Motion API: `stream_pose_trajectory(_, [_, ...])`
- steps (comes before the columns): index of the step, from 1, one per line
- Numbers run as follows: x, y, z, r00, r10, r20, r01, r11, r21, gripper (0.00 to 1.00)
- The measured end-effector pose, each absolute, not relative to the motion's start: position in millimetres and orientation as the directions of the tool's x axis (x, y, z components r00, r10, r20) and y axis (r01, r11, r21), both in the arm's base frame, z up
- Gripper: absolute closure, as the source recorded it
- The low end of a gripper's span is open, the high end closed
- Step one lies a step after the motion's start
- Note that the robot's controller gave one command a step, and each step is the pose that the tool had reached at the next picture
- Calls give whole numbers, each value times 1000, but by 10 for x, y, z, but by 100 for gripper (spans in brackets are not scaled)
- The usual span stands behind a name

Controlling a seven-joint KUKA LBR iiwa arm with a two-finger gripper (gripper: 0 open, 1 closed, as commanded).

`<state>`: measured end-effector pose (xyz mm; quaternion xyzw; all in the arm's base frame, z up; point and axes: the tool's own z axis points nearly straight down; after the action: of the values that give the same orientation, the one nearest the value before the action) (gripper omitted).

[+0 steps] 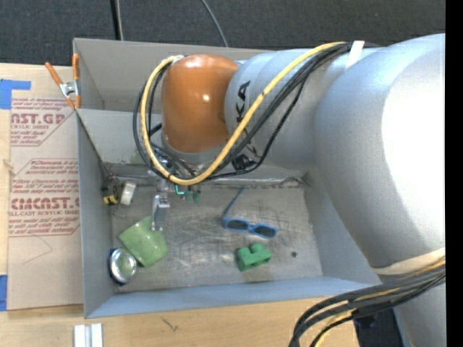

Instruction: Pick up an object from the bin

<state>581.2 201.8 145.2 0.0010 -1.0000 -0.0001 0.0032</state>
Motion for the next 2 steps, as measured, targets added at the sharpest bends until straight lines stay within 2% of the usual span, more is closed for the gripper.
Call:
stream_pose_trajectory(1, [5314, 2064, 725, -947, -321, -6, -321, 947, 0, 0])
stream_pose_trajectory(2, [4830, 2386, 1002, -662, -749, -2, -749, 662, 2, 0])
